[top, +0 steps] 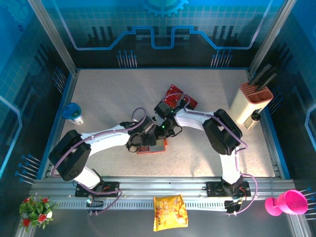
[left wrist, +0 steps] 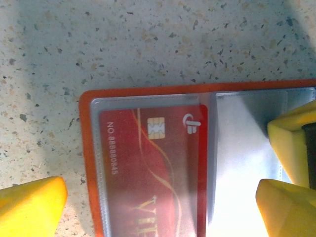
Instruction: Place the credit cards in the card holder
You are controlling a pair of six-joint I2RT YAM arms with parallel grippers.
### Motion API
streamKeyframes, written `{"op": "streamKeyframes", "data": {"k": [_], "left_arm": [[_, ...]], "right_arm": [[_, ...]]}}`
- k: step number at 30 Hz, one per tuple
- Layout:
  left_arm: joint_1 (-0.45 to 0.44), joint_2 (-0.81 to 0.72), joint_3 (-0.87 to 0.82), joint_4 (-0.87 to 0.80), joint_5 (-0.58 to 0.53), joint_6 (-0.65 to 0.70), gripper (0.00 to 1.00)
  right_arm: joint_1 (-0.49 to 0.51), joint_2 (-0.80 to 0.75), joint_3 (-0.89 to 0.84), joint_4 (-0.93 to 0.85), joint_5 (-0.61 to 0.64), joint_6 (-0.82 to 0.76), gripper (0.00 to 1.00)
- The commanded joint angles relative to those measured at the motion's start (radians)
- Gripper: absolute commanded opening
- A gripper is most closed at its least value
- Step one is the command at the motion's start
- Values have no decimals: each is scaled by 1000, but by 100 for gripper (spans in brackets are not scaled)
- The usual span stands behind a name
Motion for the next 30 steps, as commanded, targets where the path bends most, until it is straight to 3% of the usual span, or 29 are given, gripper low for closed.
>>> {"op": "streamKeyframes", "data": {"k": [1,16,22,30], "left_arm": [[-7,17,-25,14,-16,15,99],[-7,59,-80,17,-30,11,99],[-7,58,-88,28,-22,11,99],[-6,60,-92,35,-17,18,99]], "right_arm": [[14,27,-8,-1,-23,22,9],[-12,-25,-4,0,-11,43,10],[-32,-73,-26,5,4,63,22],[-32,-44,-37,23,0,90,28]]}}
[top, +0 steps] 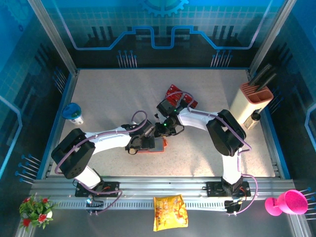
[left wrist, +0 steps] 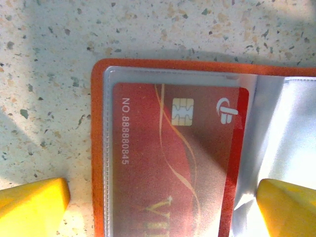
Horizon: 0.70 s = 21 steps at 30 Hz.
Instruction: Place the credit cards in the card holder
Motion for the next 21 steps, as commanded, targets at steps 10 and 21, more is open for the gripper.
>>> {"op": "streamKeyframes", "data": {"k": [10,21], "left_arm": [[-5,34,-38,-6,4,26,99],[-6,29,-38,-2,4,29,99]], "right_arm": [[-1,28,-5,10,-18,40,33],[0,53,16,37,-89,71,28]]}}
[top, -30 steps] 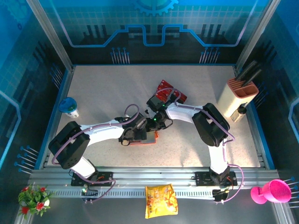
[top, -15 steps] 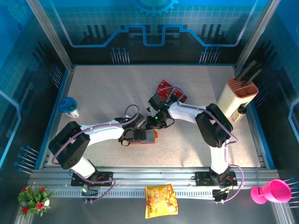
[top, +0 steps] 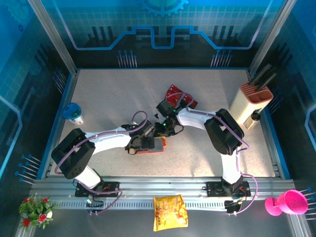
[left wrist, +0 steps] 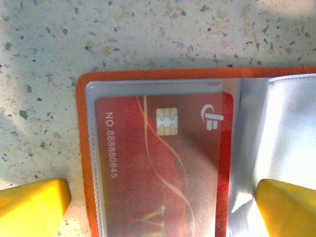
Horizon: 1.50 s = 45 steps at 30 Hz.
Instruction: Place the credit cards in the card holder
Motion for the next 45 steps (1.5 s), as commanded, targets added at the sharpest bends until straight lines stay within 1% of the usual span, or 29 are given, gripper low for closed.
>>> {"op": "streamKeyframes", "data": {"k": [1,6,11,15,18,20,22,25,31,36,45], "left_arm": [[-5,26,-37,-4,5,9,99],[-5,11,-32,-5,-2,14,99],[4,-31,-19,-19,-17,23,99],[21,-67,-16,-27,-24,23,99],[37,-105,-16,-37,-28,22,99],[52,-140,-18,-47,-31,21,99],[73,-184,-25,-57,-34,18,99],[113,-247,-38,-67,-34,13,99],[202,-373,-72,-90,-22,6,99],[254,-445,-90,-117,-19,11,99],[271,-494,-99,-144,-22,-2,99]], "right_arm": [[1,20,11,12,-62,23,27],[-2,-5,8,42,-99,48,21],[-1,-34,3,59,-126,67,20],[-2,-56,0,63,-128,74,17],[-2,-65,5,61,-137,77,17],[-1,-70,9,61,-147,82,21],[0,-72,14,61,-159,86,30],[9,-73,20,63,-176,91,35],[46,-66,47,58,-190,99,37],[82,-41,90,51,-192,108,38],[142,84,175,51,-173,109,39]]}}
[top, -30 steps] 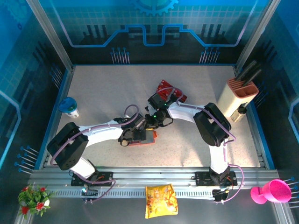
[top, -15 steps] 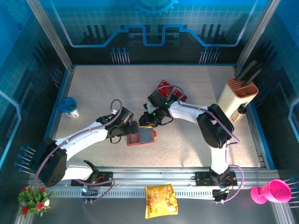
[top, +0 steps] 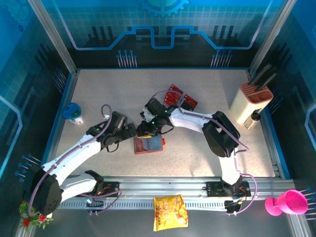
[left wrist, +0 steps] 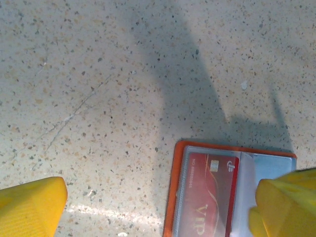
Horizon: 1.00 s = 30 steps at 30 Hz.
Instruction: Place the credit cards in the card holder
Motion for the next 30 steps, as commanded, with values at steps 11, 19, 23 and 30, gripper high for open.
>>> {"op": "streamKeyframes", "data": {"k": [11,19,23,30], "left_arm": [[7,-29,-25,-29,-4,-16,99],[7,8,-11,-6,10,-4,99],[8,36,4,11,27,8,99],[7,94,36,38,60,21,99]], "right_arm": [[27,97,60,27,-18,26,39],[-69,-99,-86,41,25,26,39],[-124,-184,-163,-52,113,-34,39],[-143,-215,-184,-247,325,-166,40]]}}
